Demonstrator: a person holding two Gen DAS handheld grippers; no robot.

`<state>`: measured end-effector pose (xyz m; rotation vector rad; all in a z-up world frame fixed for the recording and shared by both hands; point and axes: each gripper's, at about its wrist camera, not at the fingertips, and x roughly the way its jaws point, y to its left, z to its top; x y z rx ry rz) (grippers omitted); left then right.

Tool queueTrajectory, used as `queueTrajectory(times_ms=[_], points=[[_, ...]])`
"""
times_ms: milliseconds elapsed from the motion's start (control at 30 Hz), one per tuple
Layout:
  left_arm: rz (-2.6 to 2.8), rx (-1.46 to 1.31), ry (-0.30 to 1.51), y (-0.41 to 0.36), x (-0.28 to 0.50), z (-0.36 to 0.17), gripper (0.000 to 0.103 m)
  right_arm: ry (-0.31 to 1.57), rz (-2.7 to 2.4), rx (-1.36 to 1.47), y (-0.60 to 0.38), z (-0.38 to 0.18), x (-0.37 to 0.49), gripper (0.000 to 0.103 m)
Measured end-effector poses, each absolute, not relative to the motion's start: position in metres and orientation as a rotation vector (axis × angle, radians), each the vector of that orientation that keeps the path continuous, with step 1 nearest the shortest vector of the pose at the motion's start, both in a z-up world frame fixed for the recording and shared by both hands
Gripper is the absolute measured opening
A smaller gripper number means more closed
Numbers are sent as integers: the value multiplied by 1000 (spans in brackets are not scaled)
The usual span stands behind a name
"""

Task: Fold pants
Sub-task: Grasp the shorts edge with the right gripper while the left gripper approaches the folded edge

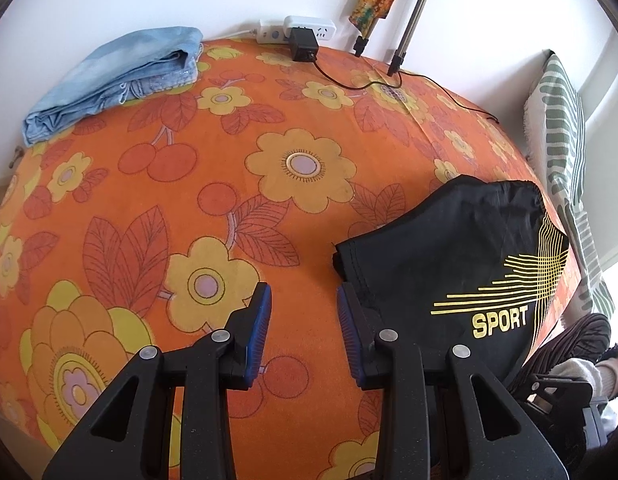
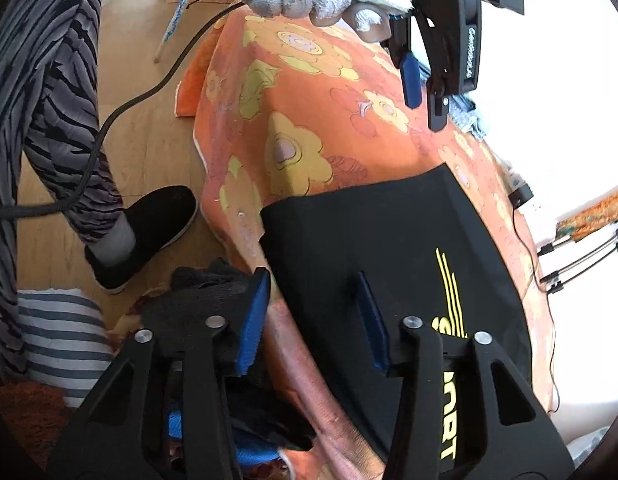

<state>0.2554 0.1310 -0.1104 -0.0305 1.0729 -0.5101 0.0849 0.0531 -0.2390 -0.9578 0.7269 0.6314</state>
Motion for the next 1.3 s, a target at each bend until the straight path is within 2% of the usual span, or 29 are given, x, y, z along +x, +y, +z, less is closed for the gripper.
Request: queueTrajectory(times_ms=[300,367,500,567,633,900,1100,1133,1200,1300], points=[[-522,-41,1073,133,256,-109,33,643,615,-1091,60,-252,77,45],[-525,-40,1075,133,255,-109,33,628,601,-1102,62,-252,79,36],[-527,-41,1079,133,255,-110,32,670,640,-1044,60,-240,85,23],[-529,-47,1086,133,256,-112,32,681,669,-1017,58,-234,84,11],[-532,-57,1096,133,257,-114,32,700,698,-976,56,-226,83,8],[-578,-105,1152,125,260,-126,32,803,703,-710,35,-195,110,4],[-590,-161,1184,114,278,-133,33,804,666,-616,18,-180,117,4],[-590,-166,1186,111,281,-132,34,805,657,-611,16,-178,118,4],[-592,-168,1180,104,289,-129,51,817,642,-583,9,-177,121,4],[-578,-163,1195,95,300,-132,54,820,621,-563,2,-175,124,4]])
